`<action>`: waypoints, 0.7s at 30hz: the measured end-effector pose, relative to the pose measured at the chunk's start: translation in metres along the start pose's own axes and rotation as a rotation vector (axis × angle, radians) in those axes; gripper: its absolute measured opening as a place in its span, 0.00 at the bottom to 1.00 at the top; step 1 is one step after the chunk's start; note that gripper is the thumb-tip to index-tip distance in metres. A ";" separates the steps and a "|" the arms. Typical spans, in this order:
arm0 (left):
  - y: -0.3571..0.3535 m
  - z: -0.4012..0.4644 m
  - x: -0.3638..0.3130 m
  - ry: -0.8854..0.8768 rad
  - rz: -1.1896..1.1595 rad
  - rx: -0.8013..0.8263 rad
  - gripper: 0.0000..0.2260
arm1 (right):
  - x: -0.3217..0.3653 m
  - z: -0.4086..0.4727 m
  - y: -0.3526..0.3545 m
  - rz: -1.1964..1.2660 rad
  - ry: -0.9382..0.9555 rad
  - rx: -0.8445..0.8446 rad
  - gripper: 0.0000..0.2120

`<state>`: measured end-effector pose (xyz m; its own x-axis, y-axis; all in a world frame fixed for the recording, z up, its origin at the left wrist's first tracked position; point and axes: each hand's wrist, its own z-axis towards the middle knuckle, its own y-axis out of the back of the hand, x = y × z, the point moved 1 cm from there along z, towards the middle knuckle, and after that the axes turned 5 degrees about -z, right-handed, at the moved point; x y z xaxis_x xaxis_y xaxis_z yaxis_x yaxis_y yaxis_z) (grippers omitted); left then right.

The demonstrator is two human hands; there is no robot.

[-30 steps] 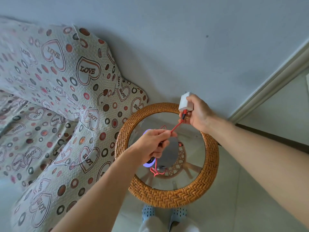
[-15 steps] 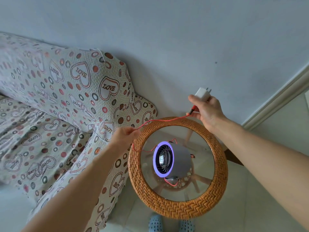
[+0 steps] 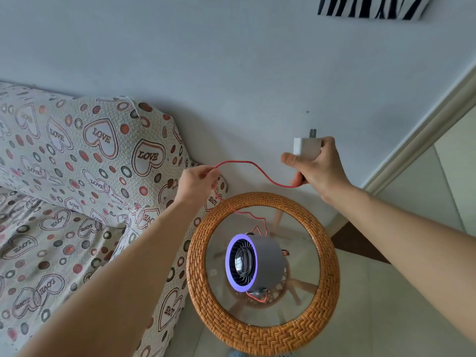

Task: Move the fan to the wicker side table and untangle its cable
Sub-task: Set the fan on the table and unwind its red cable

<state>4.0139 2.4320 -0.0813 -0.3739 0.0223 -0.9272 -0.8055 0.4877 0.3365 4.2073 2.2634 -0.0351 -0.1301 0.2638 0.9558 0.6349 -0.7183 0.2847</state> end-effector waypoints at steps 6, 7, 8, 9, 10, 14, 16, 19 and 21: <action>-0.039 -0.001 -0.035 -0.046 0.015 0.129 0.06 | 0.000 0.007 0.019 0.005 -0.106 0.010 0.29; -0.045 -0.002 -0.041 -0.049 -0.029 0.172 0.05 | -0.001 0.008 0.023 0.016 -0.135 0.019 0.27; -0.052 -0.005 -0.048 -0.055 -0.058 0.218 0.04 | -0.001 0.010 0.027 0.034 -0.157 0.025 0.25; -0.059 -0.008 -0.055 -0.067 -0.059 0.256 0.03 | -0.001 0.011 0.031 0.064 -0.171 0.027 0.22; -0.065 -0.011 -0.061 -0.080 -0.038 0.286 0.04 | 0.000 0.012 0.035 0.094 -0.182 0.026 0.20; -0.094 -0.023 -0.085 -0.110 0.058 0.379 0.07 | 0.003 0.015 0.052 0.122 -0.201 0.007 0.10; -0.108 -0.030 -0.095 -0.128 0.087 0.426 0.08 | 0.004 0.014 0.061 0.065 -0.213 -0.023 0.05; -0.124 -0.041 -0.106 -0.147 0.109 0.458 0.09 | 0.006 0.012 0.074 -0.030 -0.245 -0.034 0.08; -0.131 -0.048 -0.113 -0.149 0.101 0.471 0.09 | 0.007 0.011 0.082 -0.012 -0.275 0.004 0.12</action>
<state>4.1398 2.3238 -0.0128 -0.3418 0.1969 -0.9189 -0.4609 0.8170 0.3465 4.2665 2.2136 -0.0055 0.0733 0.4377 0.8961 0.6379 -0.7113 0.2952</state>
